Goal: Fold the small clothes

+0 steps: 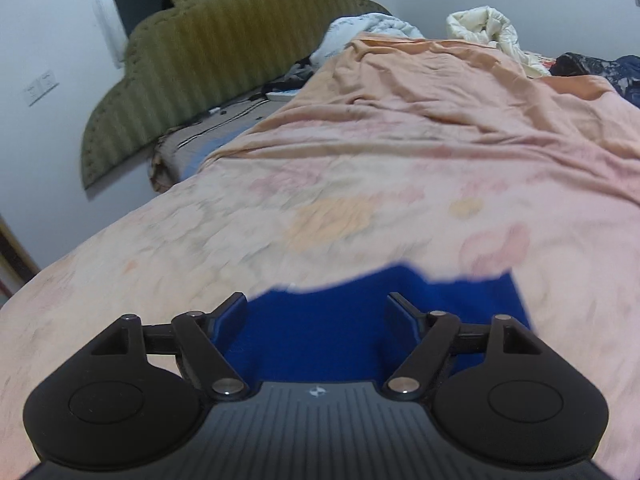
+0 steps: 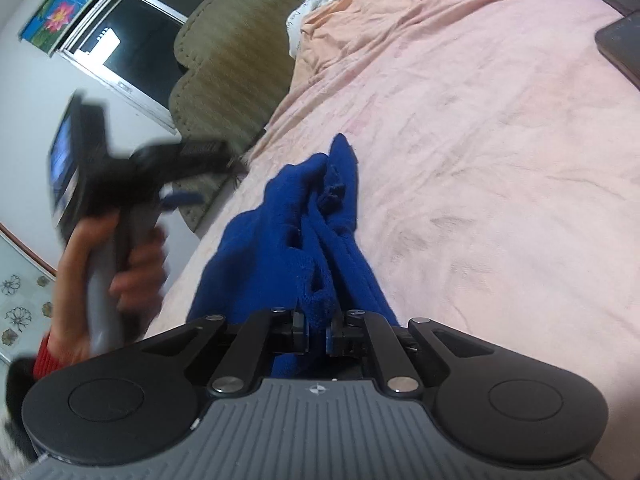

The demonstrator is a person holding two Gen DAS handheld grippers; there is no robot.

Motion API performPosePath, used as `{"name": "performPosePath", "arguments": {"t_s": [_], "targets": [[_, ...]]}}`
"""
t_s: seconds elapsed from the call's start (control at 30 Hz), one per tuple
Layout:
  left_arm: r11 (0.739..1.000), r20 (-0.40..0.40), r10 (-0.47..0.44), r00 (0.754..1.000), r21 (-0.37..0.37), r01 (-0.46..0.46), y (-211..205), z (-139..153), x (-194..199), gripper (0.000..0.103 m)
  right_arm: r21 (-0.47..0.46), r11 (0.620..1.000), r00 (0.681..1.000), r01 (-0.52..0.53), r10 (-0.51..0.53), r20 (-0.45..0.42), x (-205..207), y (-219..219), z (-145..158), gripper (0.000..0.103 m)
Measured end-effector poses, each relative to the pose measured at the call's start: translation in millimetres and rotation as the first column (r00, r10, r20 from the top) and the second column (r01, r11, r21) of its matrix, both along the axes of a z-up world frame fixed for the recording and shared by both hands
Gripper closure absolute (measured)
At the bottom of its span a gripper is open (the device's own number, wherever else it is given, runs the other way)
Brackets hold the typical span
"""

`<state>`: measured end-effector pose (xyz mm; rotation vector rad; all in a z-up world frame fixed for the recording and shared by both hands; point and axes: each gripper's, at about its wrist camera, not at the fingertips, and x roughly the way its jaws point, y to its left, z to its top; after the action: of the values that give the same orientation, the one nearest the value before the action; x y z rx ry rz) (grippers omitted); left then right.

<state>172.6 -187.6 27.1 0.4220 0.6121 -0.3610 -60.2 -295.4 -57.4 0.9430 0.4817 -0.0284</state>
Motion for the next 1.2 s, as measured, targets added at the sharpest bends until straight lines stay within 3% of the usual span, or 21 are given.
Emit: {"name": "performPosePath", "arguments": {"t_s": [0.1, 0.13, 0.23, 0.3, 0.33, 0.43, 0.5, 0.57, 0.63, 0.7, 0.83, 0.87, 0.9, 0.93, 1.03, 1.13, 1.2], "targets": [[1.000, -0.004, 0.019, 1.000, -0.002, -0.020, 21.8, -5.6, -11.8, 0.027, 0.059, 0.998, 1.000, 0.004, -0.004, -0.009, -0.6, -7.0, -2.4, 0.093], [1.000, -0.009, 0.030, 1.000, 0.001, -0.030, 27.8, -6.6, -13.8, 0.027, 0.039, 0.999, 1.000, 0.001, 0.000, -0.018, 0.0, -7.2, -0.1, 0.081], [0.999, -0.014, 0.044, 0.999, -0.019, -0.044, 49.2, -6.6, -19.8, 0.027, -0.026, 0.998, 0.997, 0.055, -0.056, -0.056, -3.4, -12.5, 9.4, 0.081], [0.997, -0.013, 0.062, 0.998, -0.042, -0.063, 58.7, -6.3, -22.1, 0.026, -0.164, 0.983, 0.996, 0.085, -0.088, -0.013, -1.0, -11.9, 38.4, 0.071], [0.996, -0.022, 0.071, 0.997, -0.052, -0.072, 61.1, -7.0, -21.5, 0.024, -0.213, 0.974, 0.997, 0.077, -0.076, 0.011, 5.7, -12.2, 50.5, 0.060], [0.994, -0.074, 0.086, 0.994, -0.066, -0.091, 63.7, -13.9, -19.8, 0.024, -0.194, 0.981, 1.000, -0.014, 0.018, 0.018, 54.3, -24.8, 62.8, 0.046], [0.994, -0.085, 0.077, 0.993, -0.066, -0.083, 64.9, -17.7, -23.4, 0.024, -0.169, 0.983, 0.996, -0.073, 0.064, -0.056, 94.7, -30.5, 53.3, 0.046], [0.996, -0.075, 0.069, 0.995, -0.050, -0.073, 64.6, -20.1, -28.3, 0.024, -0.100, 0.987, 0.990, -0.128, 0.121, -0.067, 125.7, -34.0, 39.4, 0.051], [0.998, -0.060, 0.058, 0.996, -0.034, -0.060, 65.4, -20.1, -33.5, 0.024, -0.076, 0.984, 0.985, -0.159, 0.154, -0.074, 140.6, -33.1, 30.7, 0.088], [0.998, -0.053, 0.040, 0.998, -0.040, -0.042, 67.1, -19.8, -38.0, 0.024, -0.145, 0.981, 0.991, -0.128, 0.120, -0.065, 137.9, -30.3, 31.5, 0.095], [1.000, -0.057, 0.024, 0.998, -0.008, -0.024, 60.1, -29.4, -42.6, 0.024, -0.167, 0.983, 0.994, -0.079, 0.065, -0.091, 138.7, -39.0, 19.9, 0.095], [1.000, -0.048, 0.027, 0.998, -0.004, -0.028, 60.3, -29.0, -45.6, 0.024, -0.161, 0.983, 0.990, -0.094, 0.076, -0.116, 141.7, -40.4, 15.4, 0.087], [0.999, -0.042, 0.029, 0.999, -0.014, -0.030, 63.0, -26.8, -49.2, 0.024, -0.159, 0.983, 0.990, -0.093, 0.075, -0.118, 139.4, -41.6, 15.7, 0.086], [0.999, -0.047, 0.030, 0.998, -0.031, -0.031, 67.1, -24.1, -53.0, 0.024, -0.177, 0.981, 0.993, -0.080, 0.062, -0.104, 133.6, -40.2, 21.9, 0.076], [0.997, -0.087, 0.013, 0.996, -0.080, -0.020, 79.1, -23.3, -63.8, 0.024, -0.359, 0.933, 0.999, -0.037, 0.021, -0.047, 100.9, -26.9, 52.1, 0.068], [0.999, -0.079, -0.014, 0.997, -0.042, 0.011, 78.5, -33.5, -76.9, 0.023, -0.365, 0.919, 0.989, -0.149, 0.134, -0.066, 84.0, -18.8, 51.7, 0.068], [1.000, -0.065, -0.022, 0.998, -0.015, 0.021, 79.9, -35.3, -85.5, 0.023, -0.398, 0.897, 0.980, -0.191, 0.149, -0.136, 85.3, -10.8, 38.0, 0.065]]}}
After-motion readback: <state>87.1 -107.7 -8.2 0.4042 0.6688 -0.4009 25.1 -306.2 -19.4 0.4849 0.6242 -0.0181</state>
